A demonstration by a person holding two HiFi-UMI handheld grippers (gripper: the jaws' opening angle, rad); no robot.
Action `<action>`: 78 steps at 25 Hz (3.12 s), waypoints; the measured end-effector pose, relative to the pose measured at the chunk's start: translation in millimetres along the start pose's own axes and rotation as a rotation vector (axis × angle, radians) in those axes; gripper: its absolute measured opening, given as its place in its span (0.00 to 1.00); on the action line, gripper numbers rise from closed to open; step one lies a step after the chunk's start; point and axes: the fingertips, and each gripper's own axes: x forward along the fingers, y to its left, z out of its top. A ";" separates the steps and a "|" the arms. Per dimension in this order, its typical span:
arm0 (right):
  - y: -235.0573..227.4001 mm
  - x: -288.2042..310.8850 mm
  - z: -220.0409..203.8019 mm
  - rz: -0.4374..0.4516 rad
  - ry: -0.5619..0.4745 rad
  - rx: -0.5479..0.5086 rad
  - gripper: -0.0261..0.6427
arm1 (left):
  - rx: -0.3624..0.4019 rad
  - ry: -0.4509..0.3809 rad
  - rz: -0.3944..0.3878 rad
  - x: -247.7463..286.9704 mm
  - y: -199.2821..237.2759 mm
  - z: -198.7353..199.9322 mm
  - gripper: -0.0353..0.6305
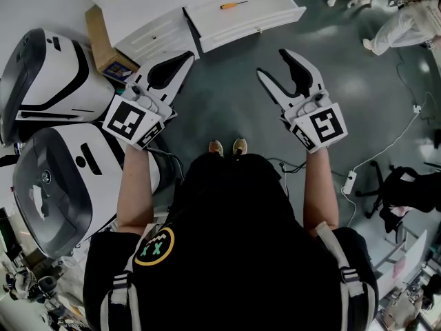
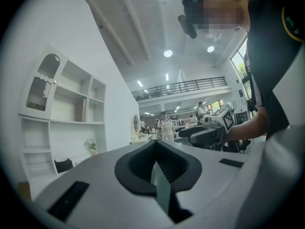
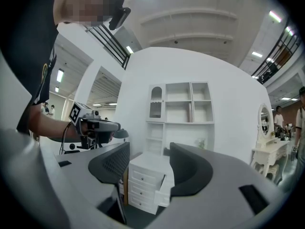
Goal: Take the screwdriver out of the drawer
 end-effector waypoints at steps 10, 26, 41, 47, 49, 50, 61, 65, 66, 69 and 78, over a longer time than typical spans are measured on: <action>1.0 3.7 -4.9 0.032 0.021 0.003 0.68 | -0.001 0.002 0.002 3.3 2.4 -0.6 0.08; -7.3 6.9 -13.9 0.038 0.038 0.022 0.85 | -0.005 0.011 0.007 10.5 5.4 -4.0 0.08; -19.4 5.7 -20.8 0.020 0.046 0.002 0.91 | -0.001 0.013 0.012 19.5 5.9 -6.7 0.08; -26.0 1.9 -23.1 0.032 0.051 0.008 0.91 | -0.001 0.019 0.017 28.2 2.3 -5.6 0.08; -30.5 1.4 -23.8 0.039 0.047 0.010 0.91 | 0.001 0.021 0.023 32.8 2.1 -5.1 0.08; -33.1 0.7 -24.5 0.043 0.045 0.011 0.91 | 0.002 0.023 0.027 35.5 1.7 -5.4 0.08; -60.7 -10.2 -35.5 0.084 0.032 0.015 0.91 | 0.005 0.041 0.059 60.5 -9.2 -9.6 0.08; -72.8 -5.5 -40.4 0.087 0.035 0.019 0.91 | 0.006 0.052 0.054 72.9 -6.9 -13.8 0.08; -75.8 -3.1 -41.8 0.088 0.036 0.018 0.91 | 0.006 0.054 0.054 75.9 -5.2 -15.6 0.08; -85.8 4.5 -45.3 0.090 0.039 0.018 0.91 | 0.001 0.057 0.052 86.2 1.7 -20.7 0.08; -118.6 48.5 -59.6 0.084 0.055 0.010 0.91 | -0.010 0.053 0.040 113.0 45.1 -39.2 0.08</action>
